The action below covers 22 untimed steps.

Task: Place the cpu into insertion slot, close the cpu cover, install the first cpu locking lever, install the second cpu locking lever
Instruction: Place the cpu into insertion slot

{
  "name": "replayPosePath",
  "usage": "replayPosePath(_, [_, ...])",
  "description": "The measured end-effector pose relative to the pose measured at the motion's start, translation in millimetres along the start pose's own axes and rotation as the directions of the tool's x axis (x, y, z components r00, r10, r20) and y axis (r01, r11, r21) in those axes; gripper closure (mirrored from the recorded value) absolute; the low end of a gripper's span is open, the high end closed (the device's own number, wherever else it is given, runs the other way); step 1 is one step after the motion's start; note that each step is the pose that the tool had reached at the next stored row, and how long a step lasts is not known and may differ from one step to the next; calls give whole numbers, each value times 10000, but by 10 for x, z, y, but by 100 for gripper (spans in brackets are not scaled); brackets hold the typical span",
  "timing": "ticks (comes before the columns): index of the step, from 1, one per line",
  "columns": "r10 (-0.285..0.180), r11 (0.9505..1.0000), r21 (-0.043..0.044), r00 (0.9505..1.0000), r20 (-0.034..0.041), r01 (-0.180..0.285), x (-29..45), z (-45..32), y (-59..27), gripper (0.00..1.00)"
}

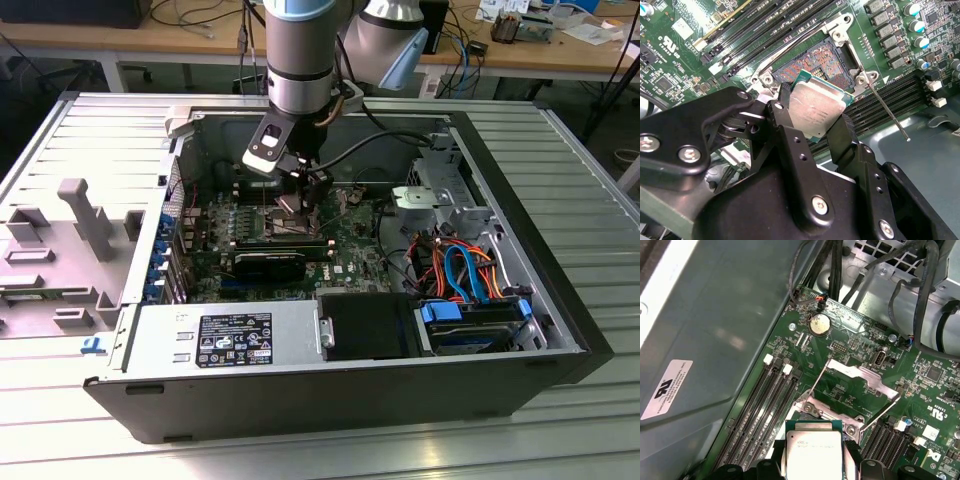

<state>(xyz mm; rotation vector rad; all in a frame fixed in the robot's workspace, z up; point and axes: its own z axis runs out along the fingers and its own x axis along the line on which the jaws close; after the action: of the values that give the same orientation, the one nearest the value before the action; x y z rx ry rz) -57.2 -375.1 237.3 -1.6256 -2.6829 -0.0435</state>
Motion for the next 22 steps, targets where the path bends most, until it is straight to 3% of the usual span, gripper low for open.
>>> replayPosePath(22, [184,9998,-3,9998,4,-184,0,10,0,46])
